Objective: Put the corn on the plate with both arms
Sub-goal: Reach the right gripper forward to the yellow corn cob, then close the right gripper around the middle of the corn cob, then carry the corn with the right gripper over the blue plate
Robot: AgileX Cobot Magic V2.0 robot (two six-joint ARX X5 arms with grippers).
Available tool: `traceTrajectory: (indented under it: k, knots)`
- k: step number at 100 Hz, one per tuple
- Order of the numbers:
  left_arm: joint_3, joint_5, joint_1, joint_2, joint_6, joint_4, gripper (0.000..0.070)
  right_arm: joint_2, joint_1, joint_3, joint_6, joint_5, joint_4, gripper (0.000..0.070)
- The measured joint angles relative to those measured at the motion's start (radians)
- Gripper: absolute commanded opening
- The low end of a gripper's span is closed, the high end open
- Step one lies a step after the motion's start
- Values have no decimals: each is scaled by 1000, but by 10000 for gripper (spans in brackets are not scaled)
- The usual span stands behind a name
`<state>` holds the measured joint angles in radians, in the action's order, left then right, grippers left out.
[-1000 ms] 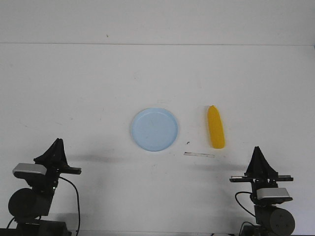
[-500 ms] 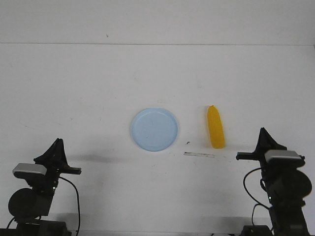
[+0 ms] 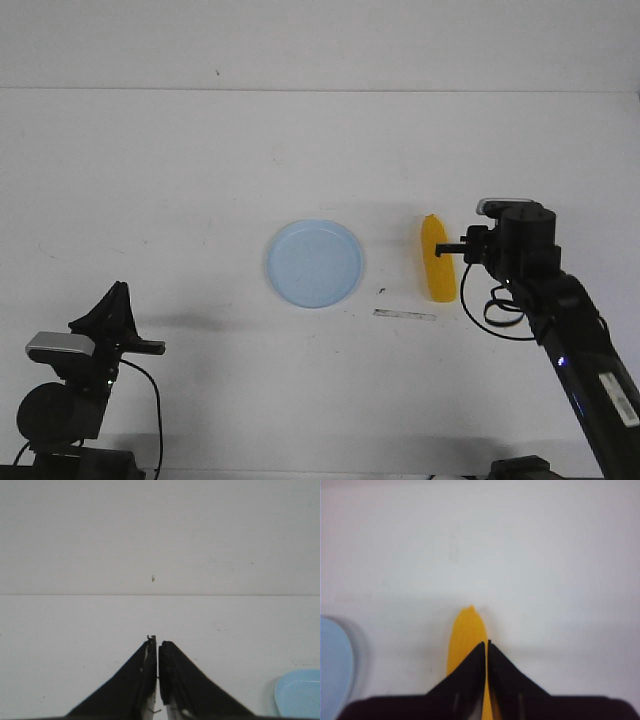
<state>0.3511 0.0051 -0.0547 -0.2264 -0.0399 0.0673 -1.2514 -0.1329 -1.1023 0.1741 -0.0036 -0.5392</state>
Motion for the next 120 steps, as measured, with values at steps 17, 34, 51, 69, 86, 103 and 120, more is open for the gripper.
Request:
traceTrajectory:
  k: [17, 34, 51, 69, 86, 103, 120]
  knots:
    - [0, 0, 0, 0, 0, 0, 1, -194, -27, -209, 45, 0, -246, 91]
    - [0, 0, 0, 0, 0, 0, 1, -338, -61, -342, 55, 1, -387, 450]
    - [0, 0, 0, 0, 0, 0, 1, -415, -69, -347, 59, 1, -413, 499]
    - [0, 0, 0, 0, 0, 0, 1, -472, -74, -348, 59, 5, -410, 499]
    - [0, 0, 0, 0, 0, 0, 1, -528, -74, -348, 58, 5, -402, 499]
    - [0, 0, 0, 0, 0, 0, 1, -564, -74, -348, 49, 5, -390, 494]
    - [0, 0, 0, 0, 0, 0, 1, -592, -74, -348, 40, 7, -385, 398]
